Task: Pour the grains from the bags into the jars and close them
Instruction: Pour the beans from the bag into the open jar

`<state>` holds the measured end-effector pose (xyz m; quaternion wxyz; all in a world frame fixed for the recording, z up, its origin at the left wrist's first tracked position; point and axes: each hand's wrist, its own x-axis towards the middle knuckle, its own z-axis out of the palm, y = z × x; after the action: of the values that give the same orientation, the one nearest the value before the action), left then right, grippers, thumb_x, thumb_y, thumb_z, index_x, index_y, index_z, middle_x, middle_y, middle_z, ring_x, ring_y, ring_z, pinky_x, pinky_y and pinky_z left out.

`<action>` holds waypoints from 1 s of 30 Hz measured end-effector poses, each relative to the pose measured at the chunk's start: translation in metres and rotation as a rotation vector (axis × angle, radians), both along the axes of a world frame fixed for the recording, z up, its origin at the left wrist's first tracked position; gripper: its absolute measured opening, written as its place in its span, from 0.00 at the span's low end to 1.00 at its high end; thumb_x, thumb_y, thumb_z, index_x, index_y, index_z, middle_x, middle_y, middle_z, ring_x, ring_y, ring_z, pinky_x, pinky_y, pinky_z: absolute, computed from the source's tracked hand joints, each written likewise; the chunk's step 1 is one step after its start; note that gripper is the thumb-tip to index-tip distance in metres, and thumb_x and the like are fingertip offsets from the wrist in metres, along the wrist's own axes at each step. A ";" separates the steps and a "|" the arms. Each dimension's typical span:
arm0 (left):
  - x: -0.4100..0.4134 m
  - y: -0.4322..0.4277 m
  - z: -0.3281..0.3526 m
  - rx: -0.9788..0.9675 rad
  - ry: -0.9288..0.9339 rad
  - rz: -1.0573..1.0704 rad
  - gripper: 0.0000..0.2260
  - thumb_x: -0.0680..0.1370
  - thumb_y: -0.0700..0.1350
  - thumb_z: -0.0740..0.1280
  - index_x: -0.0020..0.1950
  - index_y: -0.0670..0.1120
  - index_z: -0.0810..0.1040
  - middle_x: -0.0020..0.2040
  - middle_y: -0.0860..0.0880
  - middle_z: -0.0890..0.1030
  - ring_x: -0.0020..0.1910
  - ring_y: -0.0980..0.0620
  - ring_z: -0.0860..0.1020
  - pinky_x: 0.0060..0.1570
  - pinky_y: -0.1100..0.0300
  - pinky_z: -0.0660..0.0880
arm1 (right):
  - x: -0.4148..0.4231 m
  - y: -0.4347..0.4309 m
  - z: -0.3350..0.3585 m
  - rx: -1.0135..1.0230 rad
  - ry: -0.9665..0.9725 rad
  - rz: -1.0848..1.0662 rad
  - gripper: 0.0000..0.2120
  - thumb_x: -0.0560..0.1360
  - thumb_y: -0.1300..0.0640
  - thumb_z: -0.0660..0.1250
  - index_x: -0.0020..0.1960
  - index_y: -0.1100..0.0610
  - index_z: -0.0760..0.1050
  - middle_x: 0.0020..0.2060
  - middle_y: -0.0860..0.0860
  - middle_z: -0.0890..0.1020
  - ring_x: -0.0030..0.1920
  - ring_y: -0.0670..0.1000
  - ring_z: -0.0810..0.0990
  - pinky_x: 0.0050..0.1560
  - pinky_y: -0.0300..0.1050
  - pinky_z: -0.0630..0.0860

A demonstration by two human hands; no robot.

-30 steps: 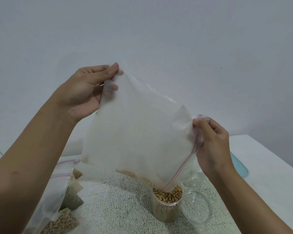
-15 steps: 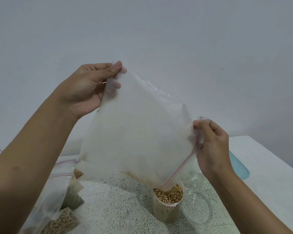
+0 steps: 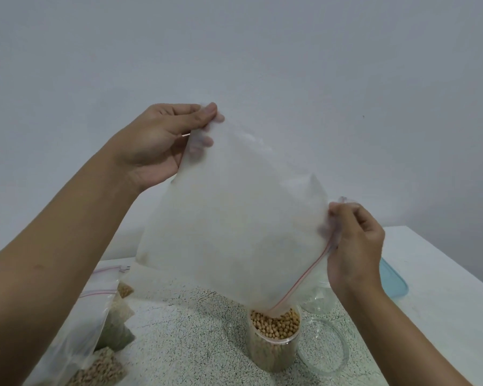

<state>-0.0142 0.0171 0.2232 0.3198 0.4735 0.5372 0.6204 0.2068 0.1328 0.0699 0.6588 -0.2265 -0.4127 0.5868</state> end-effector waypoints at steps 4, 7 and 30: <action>0.002 0.003 0.004 0.000 0.017 -0.009 0.08 0.75 0.49 0.71 0.42 0.47 0.87 0.39 0.51 0.78 0.36 0.56 0.78 0.47 0.61 0.72 | 0.001 0.004 -0.001 -0.005 0.013 -0.011 0.17 0.76 0.69 0.68 0.31 0.56 0.73 0.31 0.46 0.72 0.39 0.48 0.70 0.38 0.40 0.68; 0.002 0.005 0.005 0.001 0.038 -0.017 0.08 0.75 0.49 0.71 0.42 0.47 0.87 0.39 0.51 0.78 0.35 0.55 0.77 0.45 0.61 0.73 | 0.000 0.005 0.000 -0.015 0.002 0.007 0.16 0.76 0.69 0.68 0.32 0.57 0.74 0.31 0.46 0.73 0.36 0.46 0.71 0.38 0.38 0.68; 0.001 0.017 -0.001 0.029 0.028 -0.047 0.07 0.76 0.50 0.71 0.46 0.47 0.84 0.43 0.51 0.78 0.38 0.56 0.77 0.46 0.61 0.73 | 0.001 0.002 0.000 0.189 -0.162 -0.063 0.20 0.76 0.67 0.68 0.34 0.64 0.58 0.35 0.61 0.58 0.37 0.57 0.56 0.37 0.48 0.55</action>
<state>-0.0129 0.0339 0.2217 0.3198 0.4995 0.5213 0.6136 0.2079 0.1344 0.0694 0.6600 -0.2229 -0.5106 0.5040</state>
